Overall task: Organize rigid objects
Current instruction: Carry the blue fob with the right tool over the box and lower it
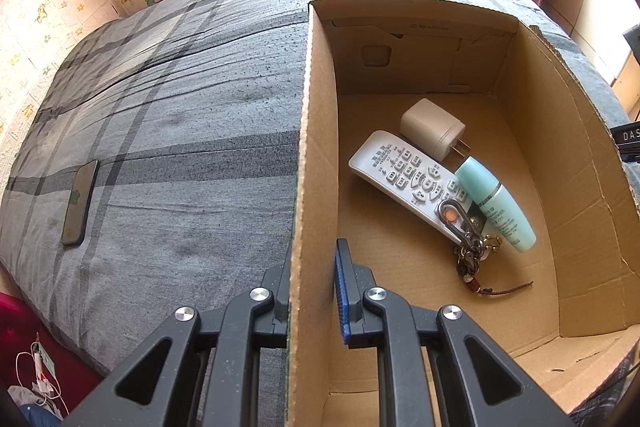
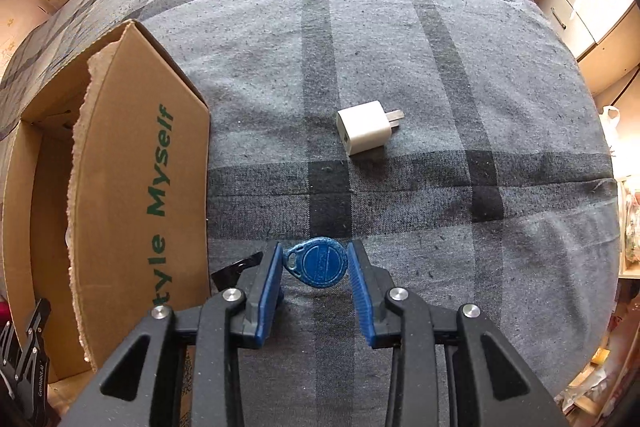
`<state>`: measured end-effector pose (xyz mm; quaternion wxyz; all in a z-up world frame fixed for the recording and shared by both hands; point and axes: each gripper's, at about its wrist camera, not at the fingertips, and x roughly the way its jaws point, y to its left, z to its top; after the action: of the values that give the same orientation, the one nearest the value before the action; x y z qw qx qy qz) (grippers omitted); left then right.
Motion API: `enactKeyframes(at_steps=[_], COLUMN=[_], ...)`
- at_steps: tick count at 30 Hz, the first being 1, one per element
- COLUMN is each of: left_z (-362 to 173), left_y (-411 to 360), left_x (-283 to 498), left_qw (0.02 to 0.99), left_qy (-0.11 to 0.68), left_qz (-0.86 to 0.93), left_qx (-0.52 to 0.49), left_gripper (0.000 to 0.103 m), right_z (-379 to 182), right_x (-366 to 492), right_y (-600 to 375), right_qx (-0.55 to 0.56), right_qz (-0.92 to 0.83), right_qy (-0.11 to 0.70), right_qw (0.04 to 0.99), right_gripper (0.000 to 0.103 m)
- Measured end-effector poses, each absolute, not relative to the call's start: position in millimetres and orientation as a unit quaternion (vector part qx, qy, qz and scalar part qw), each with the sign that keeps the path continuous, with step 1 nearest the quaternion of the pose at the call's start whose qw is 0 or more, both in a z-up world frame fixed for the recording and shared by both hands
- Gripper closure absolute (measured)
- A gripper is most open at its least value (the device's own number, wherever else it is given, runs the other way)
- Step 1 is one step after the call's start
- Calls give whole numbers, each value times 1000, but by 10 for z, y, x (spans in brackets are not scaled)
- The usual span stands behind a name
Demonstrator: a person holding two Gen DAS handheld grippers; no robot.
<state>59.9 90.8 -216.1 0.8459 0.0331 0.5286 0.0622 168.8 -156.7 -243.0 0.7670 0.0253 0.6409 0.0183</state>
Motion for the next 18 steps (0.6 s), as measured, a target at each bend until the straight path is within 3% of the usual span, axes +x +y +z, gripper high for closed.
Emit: enactKeyframes(at_steps=[18], left_z=[-2175], left_y=[914], left_x=[594], left_qw=[846], left_qy=[528], left_qz=[61], left_qx=[34], left_gripper=[87], right_z=[-1516], right_x=[1518], right_y=[-1130], right_qx=[-25], right_qz=[83], right_qy=[580], right_qw=[810], right_gripper=[68])
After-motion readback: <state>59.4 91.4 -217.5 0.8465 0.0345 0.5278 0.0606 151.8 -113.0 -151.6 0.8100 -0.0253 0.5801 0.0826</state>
